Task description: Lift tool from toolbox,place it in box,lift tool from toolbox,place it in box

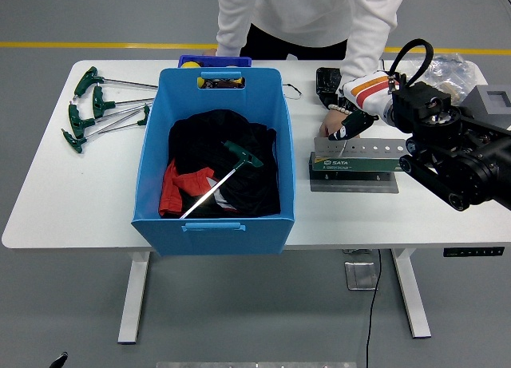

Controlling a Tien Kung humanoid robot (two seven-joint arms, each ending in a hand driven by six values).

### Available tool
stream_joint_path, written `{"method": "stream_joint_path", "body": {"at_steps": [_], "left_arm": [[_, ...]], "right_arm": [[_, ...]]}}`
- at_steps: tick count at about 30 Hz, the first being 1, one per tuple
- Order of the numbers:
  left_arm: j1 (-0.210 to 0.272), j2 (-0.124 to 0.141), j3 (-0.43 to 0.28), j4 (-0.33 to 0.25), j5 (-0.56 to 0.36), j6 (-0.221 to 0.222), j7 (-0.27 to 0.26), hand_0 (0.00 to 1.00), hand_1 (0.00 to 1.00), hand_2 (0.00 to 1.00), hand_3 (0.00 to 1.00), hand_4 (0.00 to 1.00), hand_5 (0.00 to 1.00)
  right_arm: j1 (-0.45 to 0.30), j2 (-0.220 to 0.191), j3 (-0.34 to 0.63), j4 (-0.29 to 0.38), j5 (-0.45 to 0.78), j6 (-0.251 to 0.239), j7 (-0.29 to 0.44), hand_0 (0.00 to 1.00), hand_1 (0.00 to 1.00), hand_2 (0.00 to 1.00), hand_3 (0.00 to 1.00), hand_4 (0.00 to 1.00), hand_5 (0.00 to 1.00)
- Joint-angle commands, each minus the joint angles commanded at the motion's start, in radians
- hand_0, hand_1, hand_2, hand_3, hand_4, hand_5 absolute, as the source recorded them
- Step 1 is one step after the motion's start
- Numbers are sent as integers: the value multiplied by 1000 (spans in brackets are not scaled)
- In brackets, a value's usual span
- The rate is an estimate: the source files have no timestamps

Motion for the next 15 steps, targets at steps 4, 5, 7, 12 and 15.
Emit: {"method": "stream_joint_path", "body": {"at_steps": [4, 5, 7, 12, 15], "left_arm": [[-1, 1, 1, 0, -1, 2, 0, 687, 626, 681, 698, 737, 626], [-1, 1, 1, 0, -2, 2, 0, 687, 626, 681, 698, 737, 626], [-1, 1, 1, 1, -2, 3, 0, 685, 621, 678, 693, 737, 625], [-1, 1, 3, 1, -3, 5, 1, 685, 617, 677, 693, 738, 625], [-1, 2, 3, 1, -4, 6, 1, 685, 617, 677, 693, 738, 625]], "right_arm": [[5, 5, -23, -8, -1, -8, 5, 751, 673, 689, 542, 998, 718], [5, 5, -28, -7, 0, -6, 4, 751, 673, 689, 542, 998, 718], [4, 6, -34, -3, 1, -2, 2, 749, 634, 638, 494, 998, 721], [3, 6, -42, 9, -1, 16, -4, 747, 607, 600, 463, 998, 723], [3, 6, -46, 7, 1, 28, -9, 747, 607, 600, 463, 998, 723]]}}
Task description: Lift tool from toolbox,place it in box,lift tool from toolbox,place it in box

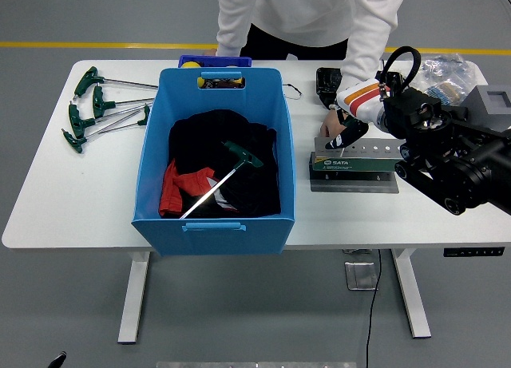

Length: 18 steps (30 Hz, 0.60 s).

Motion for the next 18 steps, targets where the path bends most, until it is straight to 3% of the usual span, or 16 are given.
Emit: {"method": "stream_joint_path", "body": {"at_steps": [2, 3, 8, 9, 14, 15, 18], "left_arm": [[0, 0, -1, 0, 1, 0, 0, 685, 617, 677, 693, 738, 625], [0, 0, -1, 0, 2, 0, 1, 684, 617, 676, 692, 738, 627], [-2, 0, 2, 0, -3, 1, -1, 684, 617, 676, 692, 738, 627], [-2, 0, 3, 0, -5, 1, -1, 683, 616, 674, 690, 736, 621], [-2, 0, 4, 1, -7, 2, -2, 683, 616, 674, 690, 736, 621], [-2, 0, 5, 1, -7, 2, -2, 683, 614, 672, 688, 732, 615], [-2, 0, 5, 1, -8, 2, -2, 683, 614, 672, 688, 732, 615]], "right_arm": [[1, 1, -2, -1, 1, 4, -1, 747, 607, 600, 463, 998, 723], [1, 1, -3, -1, 1, 5, -1, 741, 590, 585, 412, 998, 723], [1, 2, -6, -6, 0, 14, -2, 741, 590, 585, 412, 998, 723], [1, 2, -7, -7, 0, 16, -2, 732, 568, 566, 364, 998, 723], [2, 2, -9, -12, -4, 23, -4, 732, 568, 566, 364, 998, 723], [3, 2, -9, -12, -5, 23, -5, 725, 514, 496, 330, 998, 725], [3, 3, -9, -15, -9, 25, -4, 725, 514, 496, 330, 998, 725]]}}
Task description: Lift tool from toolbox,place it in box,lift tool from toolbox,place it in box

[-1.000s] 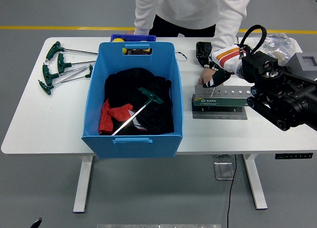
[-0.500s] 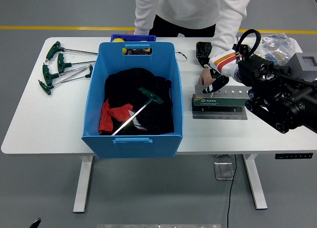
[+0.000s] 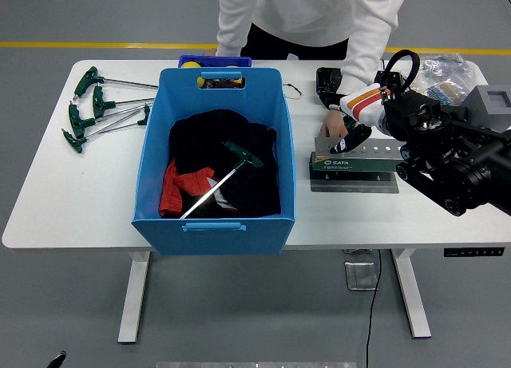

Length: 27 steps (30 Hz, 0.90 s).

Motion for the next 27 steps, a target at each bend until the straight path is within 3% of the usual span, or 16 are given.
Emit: {"method": "stream_joint_path", "body": {"at_steps": [2, 3, 8, 9, 14, 15, 20, 21, 26, 27], "left_arm": [[0, 0, 0, 0, -1, 0, 0, 683, 614, 672, 688, 732, 615], [0, 0, 1, 0, -1, 0, 0, 682, 609, 669, 684, 729, 611], [0, 0, 1, 0, -1, 0, 0, 682, 609, 669, 684, 729, 611], [0, 0, 1, 0, 0, 0, 0, 682, 610, 667, 681, 727, 609], [0, -1, 0, 1, 0, 0, -1, 682, 610, 667, 681, 727, 609], [0, -1, 0, 1, 1, 0, -1, 681, 609, 668, 679, 726, 608], [0, -1, -3, 1, 6, 1, 1, 681, 609, 668, 679, 726, 608], [1, -1, -4, 1, 8, 1, 2, 681, 609, 668, 680, 725, 606], [4, 0, -8, 0, 16, 2, 4, 681, 609, 668, 680, 725, 606], [5, 0, -9, 0, 16, 2, 5, 681, 610, 668, 680, 725, 606]], "right_arm": [[0, 0, -1, -2, -5, 2, 1, 725, 514, 496, 330, 998, 725], [0, 1, -4, -4, -9, 3, 1, 717, 459, 443, 311, 998, 726], [0, 2, -13, -7, -13, 8, 4, 717, 459, 443, 311, 998, 726], [0, 2, -16, -8, -13, 10, 4, 687, 395, 374, 301, 998, 730], [-1, 2, -20, -11, -17, 19, 2, 687, 395, 374, 301, 998, 730], [-1, 3, -20, -11, -18, 20, 1, 628, 319, 301, 273, 998, 729], [0, 5, -20, -12, -23, 8, -4, 628, 319, 301, 273, 998, 729], [0, 5, -20, -12, -23, 0, -5, 482, 188, 203, 210, 998, 730], [-3, 5, -24, -10, 1, -35, -18, 482, 188, 203, 210, 998, 730], [-4, 5, -25, -11, 4, -41, -20, 306, 104, 141, 148, 993, 693]]}}
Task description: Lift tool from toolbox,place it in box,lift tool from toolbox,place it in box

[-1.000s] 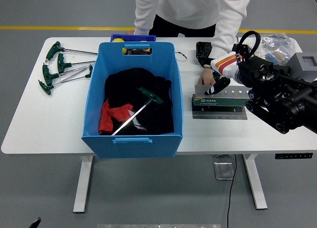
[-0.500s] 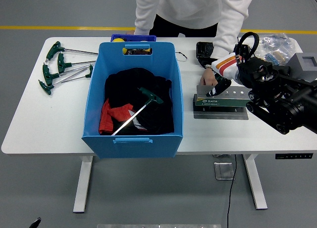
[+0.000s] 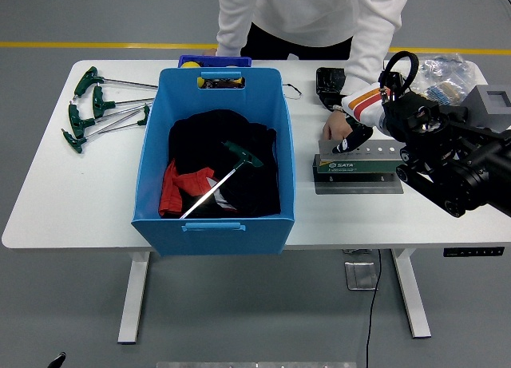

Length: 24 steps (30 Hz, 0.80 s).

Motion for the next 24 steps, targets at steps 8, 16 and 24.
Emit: {"method": "stream_joint_path", "body": {"at_steps": [8, 16, 24], "left_arm": [[4, 0, -6, 0, 10, 1, 4, 682, 610, 668, 680, 725, 606], [11, 1, -16, 1, 25, 0, 8, 682, 610, 668, 680, 725, 606], [13, 6, -6, 2, 13, -1, 7, 681, 609, 668, 682, 725, 607]], "right_arm": [[-5, 1, 2, -1, 16, -33, -13, 137, 18, 64, 86, 819, 643], [-1, -8, 30, 9, -8, -41, -21, 30, 2, 34, 66, 760, 641], [38, -61, 76, 85, -43, -18, -24, 2, 2, 22, 60, 766, 643]]}}
